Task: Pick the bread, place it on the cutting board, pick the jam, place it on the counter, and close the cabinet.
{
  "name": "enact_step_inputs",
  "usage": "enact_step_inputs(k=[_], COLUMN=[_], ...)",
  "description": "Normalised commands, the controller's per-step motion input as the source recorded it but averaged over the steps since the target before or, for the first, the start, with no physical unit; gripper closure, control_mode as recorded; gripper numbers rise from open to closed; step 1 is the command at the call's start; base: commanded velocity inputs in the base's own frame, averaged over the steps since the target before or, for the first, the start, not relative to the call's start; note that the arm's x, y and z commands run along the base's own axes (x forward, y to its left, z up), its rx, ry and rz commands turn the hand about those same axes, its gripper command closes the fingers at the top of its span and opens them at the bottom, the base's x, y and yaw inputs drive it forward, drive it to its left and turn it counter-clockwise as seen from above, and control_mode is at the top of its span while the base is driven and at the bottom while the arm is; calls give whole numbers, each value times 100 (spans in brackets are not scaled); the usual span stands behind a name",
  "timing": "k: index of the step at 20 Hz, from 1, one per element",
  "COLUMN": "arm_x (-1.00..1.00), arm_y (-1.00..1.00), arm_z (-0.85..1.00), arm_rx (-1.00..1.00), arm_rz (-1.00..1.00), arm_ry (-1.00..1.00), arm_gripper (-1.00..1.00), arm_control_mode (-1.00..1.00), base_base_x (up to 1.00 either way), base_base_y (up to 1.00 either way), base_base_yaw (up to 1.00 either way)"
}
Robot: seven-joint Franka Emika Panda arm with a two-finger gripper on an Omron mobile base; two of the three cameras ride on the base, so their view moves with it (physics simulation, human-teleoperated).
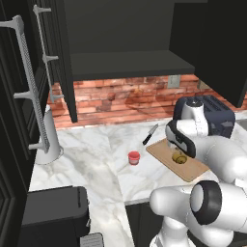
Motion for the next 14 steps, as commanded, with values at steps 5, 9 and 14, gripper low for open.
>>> enact_step_inputs(k=[5, 9, 14], arm_x=[-17, -19, -7], arm_y=[3, 4, 5], arm_z=[12, 11, 18], arm_rx=[0, 0, 0], arm_rz=[0, 0, 0], arm_ry=[-1, -2, -2], arm_gripper=[-100, -100, -100], arm_control_mode=[-100, -100, -100], base_base_x=[0, 0, 0], base_base_y=[0, 0, 0], base_base_yaw=[0, 0, 0])
